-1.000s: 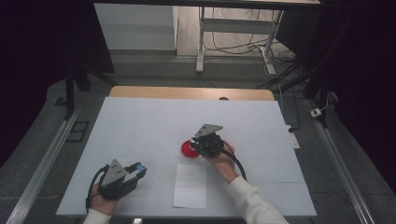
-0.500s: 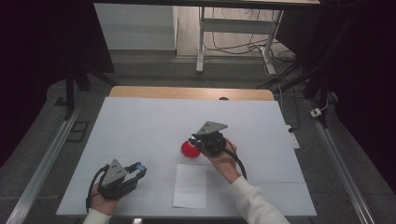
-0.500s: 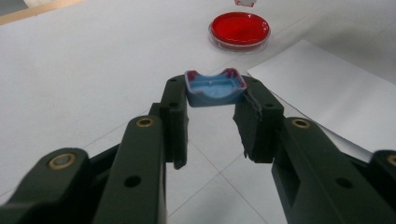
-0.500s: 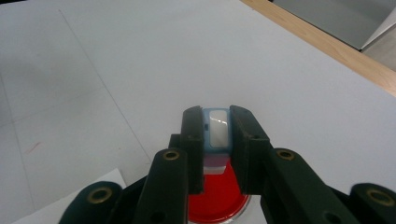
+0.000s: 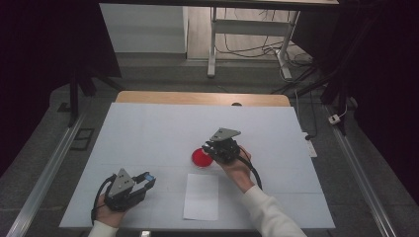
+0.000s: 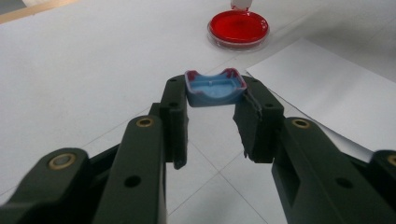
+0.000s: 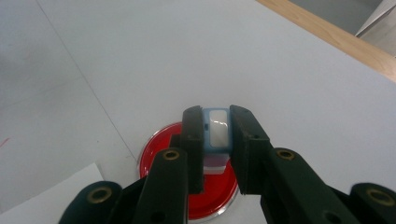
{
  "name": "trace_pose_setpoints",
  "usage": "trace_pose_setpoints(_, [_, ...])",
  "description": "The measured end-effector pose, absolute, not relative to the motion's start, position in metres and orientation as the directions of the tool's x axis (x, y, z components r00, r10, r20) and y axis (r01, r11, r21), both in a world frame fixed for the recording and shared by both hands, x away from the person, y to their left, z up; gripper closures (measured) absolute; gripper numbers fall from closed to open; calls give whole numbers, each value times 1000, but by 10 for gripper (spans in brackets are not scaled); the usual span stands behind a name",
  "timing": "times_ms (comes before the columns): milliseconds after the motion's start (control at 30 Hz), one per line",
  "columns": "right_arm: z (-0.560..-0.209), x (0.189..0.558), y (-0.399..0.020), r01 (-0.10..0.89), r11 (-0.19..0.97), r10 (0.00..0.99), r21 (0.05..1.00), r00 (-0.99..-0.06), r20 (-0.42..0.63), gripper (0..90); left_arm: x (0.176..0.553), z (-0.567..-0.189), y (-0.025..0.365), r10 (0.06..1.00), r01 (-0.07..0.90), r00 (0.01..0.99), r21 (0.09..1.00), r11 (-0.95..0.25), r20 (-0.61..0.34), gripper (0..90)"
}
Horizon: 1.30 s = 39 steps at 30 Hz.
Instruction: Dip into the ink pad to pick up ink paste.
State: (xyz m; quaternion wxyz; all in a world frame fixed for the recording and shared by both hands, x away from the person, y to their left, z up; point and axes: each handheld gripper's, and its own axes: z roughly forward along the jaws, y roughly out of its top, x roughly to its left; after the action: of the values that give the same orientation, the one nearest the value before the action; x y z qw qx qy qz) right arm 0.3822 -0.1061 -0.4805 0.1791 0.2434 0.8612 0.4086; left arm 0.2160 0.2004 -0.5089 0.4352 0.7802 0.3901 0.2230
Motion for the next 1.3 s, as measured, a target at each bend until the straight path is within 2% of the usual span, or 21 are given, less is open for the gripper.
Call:
trace_pose_setpoints(367, [-492, 386, -101, 291, 583, 554, 759, -825, -109, 751, 216, -509, 200, 803, 415, 596, 852, -318, 9, 649])
trace_pose_setpoints(800, [-495, 379, -92, 246, 645, 538, 723, -819, -201, 753, 215, -508, 198, 801, 413, 599, 852, -323, 13, 649])
trace_pose_setpoints(1300, [-496, 380, -95, 269, 618, 556, 739, -814, -169, 752, 215, -509, 199, 803, 413, 596, 852, -322, 15, 648])
